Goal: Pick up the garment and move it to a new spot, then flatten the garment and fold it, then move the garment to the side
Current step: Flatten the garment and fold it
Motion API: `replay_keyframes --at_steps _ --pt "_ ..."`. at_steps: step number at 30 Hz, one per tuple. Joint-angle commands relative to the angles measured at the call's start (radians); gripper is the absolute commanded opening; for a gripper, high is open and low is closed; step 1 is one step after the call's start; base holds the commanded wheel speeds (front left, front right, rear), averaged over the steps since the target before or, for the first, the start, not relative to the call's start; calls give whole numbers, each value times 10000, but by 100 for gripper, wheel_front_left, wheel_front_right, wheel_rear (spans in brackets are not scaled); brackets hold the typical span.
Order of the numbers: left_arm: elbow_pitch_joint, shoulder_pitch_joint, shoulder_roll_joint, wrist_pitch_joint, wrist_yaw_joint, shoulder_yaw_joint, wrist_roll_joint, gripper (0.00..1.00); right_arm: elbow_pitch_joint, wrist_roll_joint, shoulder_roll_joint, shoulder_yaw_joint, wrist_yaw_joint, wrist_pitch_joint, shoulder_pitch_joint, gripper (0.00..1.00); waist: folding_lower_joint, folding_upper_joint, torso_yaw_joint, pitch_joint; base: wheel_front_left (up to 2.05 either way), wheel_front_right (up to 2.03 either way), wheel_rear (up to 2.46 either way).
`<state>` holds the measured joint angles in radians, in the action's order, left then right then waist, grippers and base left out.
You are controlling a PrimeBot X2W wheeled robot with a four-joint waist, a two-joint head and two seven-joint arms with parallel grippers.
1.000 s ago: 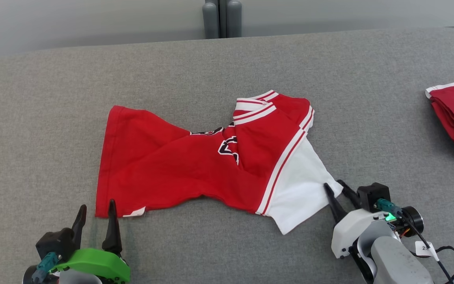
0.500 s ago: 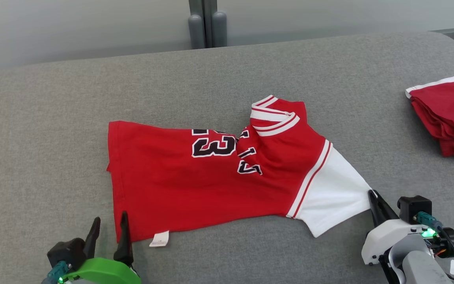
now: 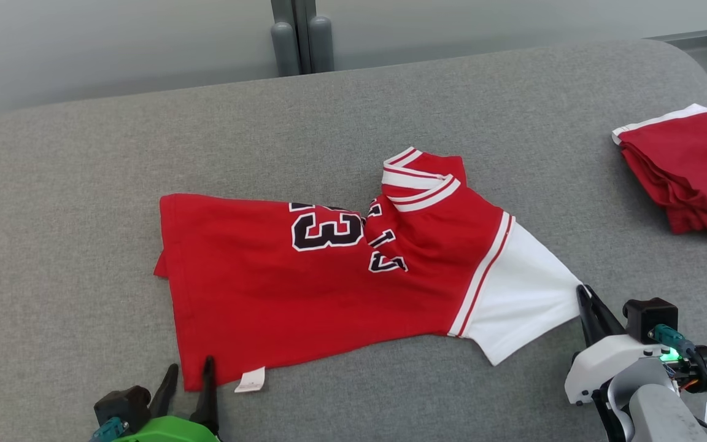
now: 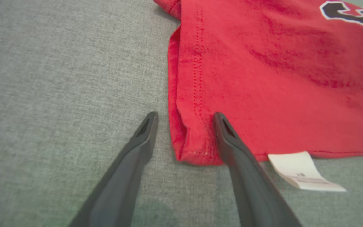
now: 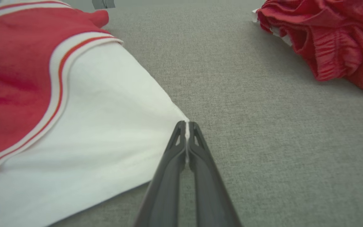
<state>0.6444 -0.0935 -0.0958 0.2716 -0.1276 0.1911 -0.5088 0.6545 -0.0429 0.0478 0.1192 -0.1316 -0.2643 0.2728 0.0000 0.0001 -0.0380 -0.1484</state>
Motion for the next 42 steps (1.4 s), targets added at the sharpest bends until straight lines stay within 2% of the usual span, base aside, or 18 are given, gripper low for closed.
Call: replay_keyframes --at_steps 1,2,7,13,17,21,22,27,34,36,42 --pt "291 95 -9 -139 -49 156 -90 22 -78 -58 54 6 20 3 33 0 0 -1 17 35 0 0 0" --pt "390 135 17 -153 -49 225 -117 1 -99 -67 54 9 20 3 30 0 0 -1 31 62 0 0 0" --pt "725 337 22 -159 -49 682 -245 0 -190 -181 53 3 20 3 3 0 0 -1 166 276 0 0 0" --pt "399 322 -94 -131 -49 1087 -552 0 -356 -333 53 -37 20 3 -2 0 0 -1 302 638 0 0 0" --pt "-319 142 -230 -78 -49 986 -732 0 -729 -649 53 -18 20 3 73 0 0 -1 313 949 0 0 0" --pt "-1346 -240 -477 -78 -49 1086 -835 0 -1636 -1168 53 -192 20 2 279 0 0 -1 275 1296 0 0 0" --pt "-1659 -414 -741 -78 -49 1199 -601 0 -2037 -1361 57 -236 20 2 413 0 0 -1 258 1353 0 0 0" --pt "-2977 -1389 -1551 -76 -40 1127 -758 0 -3695 -1758 54 -424 20 2 1029 0 0 -1 156 1598 0 0 0" --pt "-4647 -3709 -3246 -316 -40 1342 -1267 0 -5296 -1940 93 -588 19 3 3054 0 0 -1 44 1797 0 0 0" --pt "-5026 -4409 -3703 -648 -40 1398 -1337 0 -5489 -1853 266 -729 19 3 3679 0 0 -1 22 1795 0 0 0" --pt "-5258 -6138 -4253 -1793 -40 1497 -1727 0 -5050 -1523 1008 -1129 19 402 5814 0 0 -1 -20 1381 0 0 0"
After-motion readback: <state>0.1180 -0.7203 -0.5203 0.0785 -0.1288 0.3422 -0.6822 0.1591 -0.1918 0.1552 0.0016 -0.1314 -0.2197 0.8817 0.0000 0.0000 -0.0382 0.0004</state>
